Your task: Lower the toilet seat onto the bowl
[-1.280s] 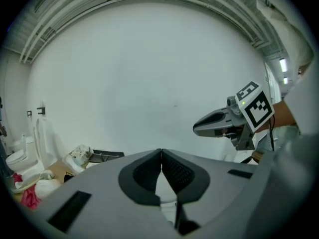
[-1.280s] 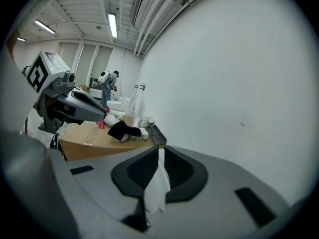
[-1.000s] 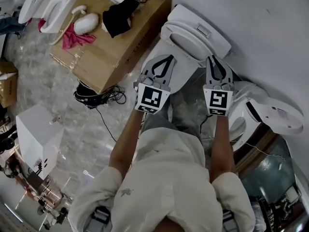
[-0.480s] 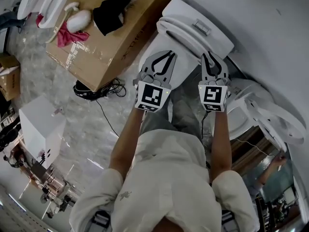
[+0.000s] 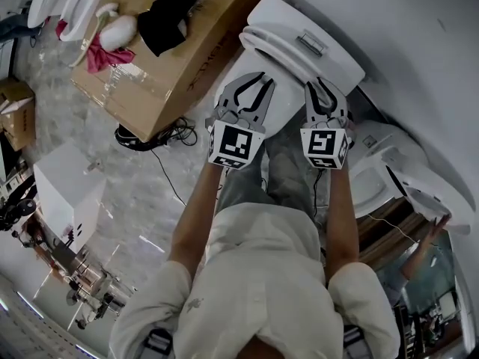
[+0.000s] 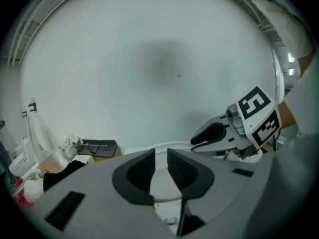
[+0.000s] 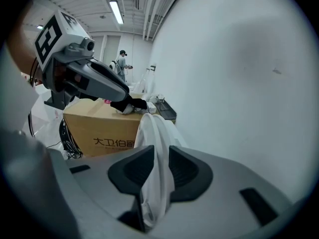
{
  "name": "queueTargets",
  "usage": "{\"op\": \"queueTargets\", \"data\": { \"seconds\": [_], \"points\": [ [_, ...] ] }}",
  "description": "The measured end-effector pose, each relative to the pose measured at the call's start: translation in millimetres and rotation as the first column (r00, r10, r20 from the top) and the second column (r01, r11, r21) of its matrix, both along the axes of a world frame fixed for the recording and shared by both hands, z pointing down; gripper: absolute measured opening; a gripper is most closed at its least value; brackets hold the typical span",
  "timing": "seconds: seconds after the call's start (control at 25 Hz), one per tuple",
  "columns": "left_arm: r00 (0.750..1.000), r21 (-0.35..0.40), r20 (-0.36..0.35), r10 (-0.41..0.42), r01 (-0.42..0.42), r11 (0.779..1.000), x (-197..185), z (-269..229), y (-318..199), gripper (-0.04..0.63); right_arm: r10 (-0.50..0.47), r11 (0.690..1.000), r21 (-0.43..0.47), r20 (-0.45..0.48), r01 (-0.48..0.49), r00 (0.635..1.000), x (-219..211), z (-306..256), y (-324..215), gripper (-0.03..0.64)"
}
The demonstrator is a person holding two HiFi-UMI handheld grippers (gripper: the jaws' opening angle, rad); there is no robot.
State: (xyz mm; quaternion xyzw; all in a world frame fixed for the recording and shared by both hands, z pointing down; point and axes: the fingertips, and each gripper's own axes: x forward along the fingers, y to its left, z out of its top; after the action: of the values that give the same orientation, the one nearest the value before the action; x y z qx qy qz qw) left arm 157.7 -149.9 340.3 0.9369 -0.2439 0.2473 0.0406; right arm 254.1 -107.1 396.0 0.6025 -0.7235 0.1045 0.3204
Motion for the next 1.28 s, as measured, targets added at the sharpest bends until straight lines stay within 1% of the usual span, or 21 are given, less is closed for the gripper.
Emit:
{"op": "queueTargets", "data": {
  "seconds": [0.16, 0.32, 0.56, 0.72, 0.92, 1.28],
  "points": [
    [1.000, 0.004, 0.022, 0.001, -0.001, 1.000, 5, 5, -3, 0.099, -0.006, 1.000, -0.013, 0.015, 0.006, 1.000, 1, 10, 0, 0.097],
    [0.999, 0.003, 0.042, 0.008, -0.008, 1.000, 7, 9, -4, 0.109, 0.011, 1.000, -0.003, 0.031, -0.011, 0.999, 1, 10, 1, 0.063],
    [0.997, 0.011, 0.069, 0.035, -0.035, 0.999, 5, 16, -1, 0.122, 0.027, 1.000, 0.014, 0.043, -0.028, 0.999, -8, 7, 5, 0.064],
    [0.995, 0.024, 0.071, 0.063, -0.065, 0.998, 3, 17, 2, 0.126, 0.038, 0.999, 0.021, 0.040, -0.039, 0.998, -18, 7, 11, 0.066],
    [0.993, 0.031, 0.068, 0.097, -0.099, 0.995, -6, 21, 10, 0.137, 0.067, 0.997, 0.025, 0.034, -0.067, 0.997, -34, 8, 20, 0.072],
    [0.989, 0.036, 0.074, 0.128, -0.131, 0.991, -32, 35, 19, 0.157, 0.104, 0.994, 0.017, 0.014, -0.104, 0.994, -58, 11, 40, 0.078]
  ]
}}
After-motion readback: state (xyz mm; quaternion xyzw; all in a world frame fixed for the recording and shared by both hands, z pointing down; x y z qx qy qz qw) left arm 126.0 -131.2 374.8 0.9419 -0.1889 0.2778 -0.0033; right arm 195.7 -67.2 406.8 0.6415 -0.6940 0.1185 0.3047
